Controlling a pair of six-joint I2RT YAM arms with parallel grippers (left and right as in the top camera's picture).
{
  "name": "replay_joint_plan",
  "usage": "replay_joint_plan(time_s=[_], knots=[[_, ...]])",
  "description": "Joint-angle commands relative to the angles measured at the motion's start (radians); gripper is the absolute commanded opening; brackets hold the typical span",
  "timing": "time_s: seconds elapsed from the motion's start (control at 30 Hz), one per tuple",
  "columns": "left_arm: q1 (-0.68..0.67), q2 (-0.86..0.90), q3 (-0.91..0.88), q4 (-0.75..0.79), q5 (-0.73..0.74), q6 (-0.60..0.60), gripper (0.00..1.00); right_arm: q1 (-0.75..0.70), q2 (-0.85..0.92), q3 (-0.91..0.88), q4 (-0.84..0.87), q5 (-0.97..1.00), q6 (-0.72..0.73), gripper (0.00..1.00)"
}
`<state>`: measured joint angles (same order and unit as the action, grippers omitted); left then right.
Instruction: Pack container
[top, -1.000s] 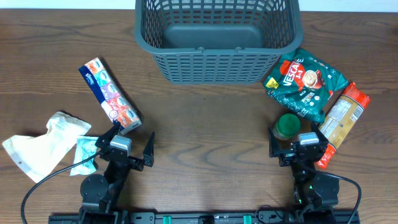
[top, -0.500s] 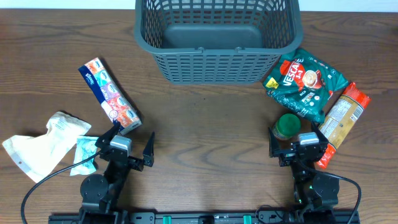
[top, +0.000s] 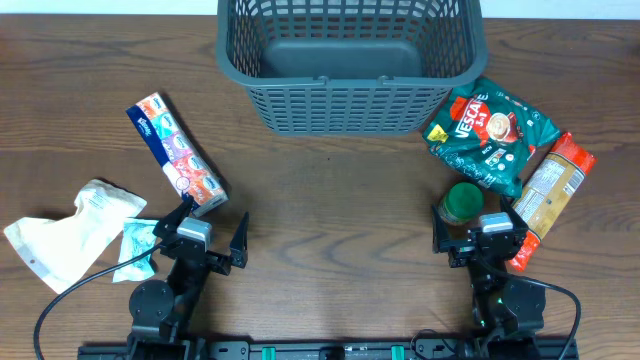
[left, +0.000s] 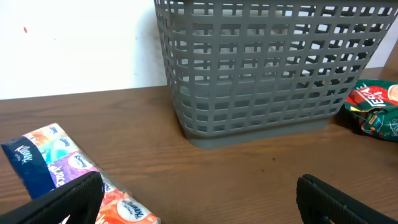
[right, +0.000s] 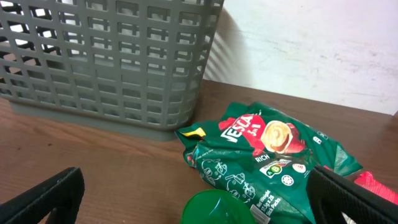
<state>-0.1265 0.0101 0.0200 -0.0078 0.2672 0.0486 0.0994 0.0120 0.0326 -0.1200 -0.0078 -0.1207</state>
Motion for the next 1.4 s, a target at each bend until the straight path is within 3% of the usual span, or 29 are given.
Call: replay_joint_plan(time_s=[0.0, 0.13, 0.23, 0.5, 0.87, 1.13, 1.37], knots=[[-0.005, -0.006, -0.016, -0.036, 0.027, -0.001, 0.99, -0.001, -0.007, -0.004, 0.01, -0.015, 0.055, 0.99], [-0.005, -0.006, -0.016, -0.037, 0.022, -0.061, 0.99, -0.001, 0.002, -0.001, -0.004, -0.016, 0.166, 0.99], [-0.005, 0.002, -0.013, -0.042, -0.044, -0.172, 0.99, -0.001, 0.002, 0.005, -0.004, -0.02, 0.298, 0.99], [-0.005, 0.103, 0.093, -0.075, -0.185, -0.193, 0.99, -0.005, 0.069, 0.159, -0.131, -0.007, 0.262, 0.99], [-0.002, 0.449, 0.415, -0.274, -0.235, -0.192, 0.98, -0.06, 0.646, 0.785, -0.486, -0.008, 0.262, 0.99], [0.032, 0.613, 0.558, -0.385, -0.234, -0.192, 0.99, -0.191, 1.069, 1.369, -0.955, -0.069, 0.261, 0.99], [0.037, 0.628, 0.565, -0.39, -0.234, -0.192, 0.99, -0.198, 1.204, 1.452, -0.998, -0.019, 0.256, 0.99]])
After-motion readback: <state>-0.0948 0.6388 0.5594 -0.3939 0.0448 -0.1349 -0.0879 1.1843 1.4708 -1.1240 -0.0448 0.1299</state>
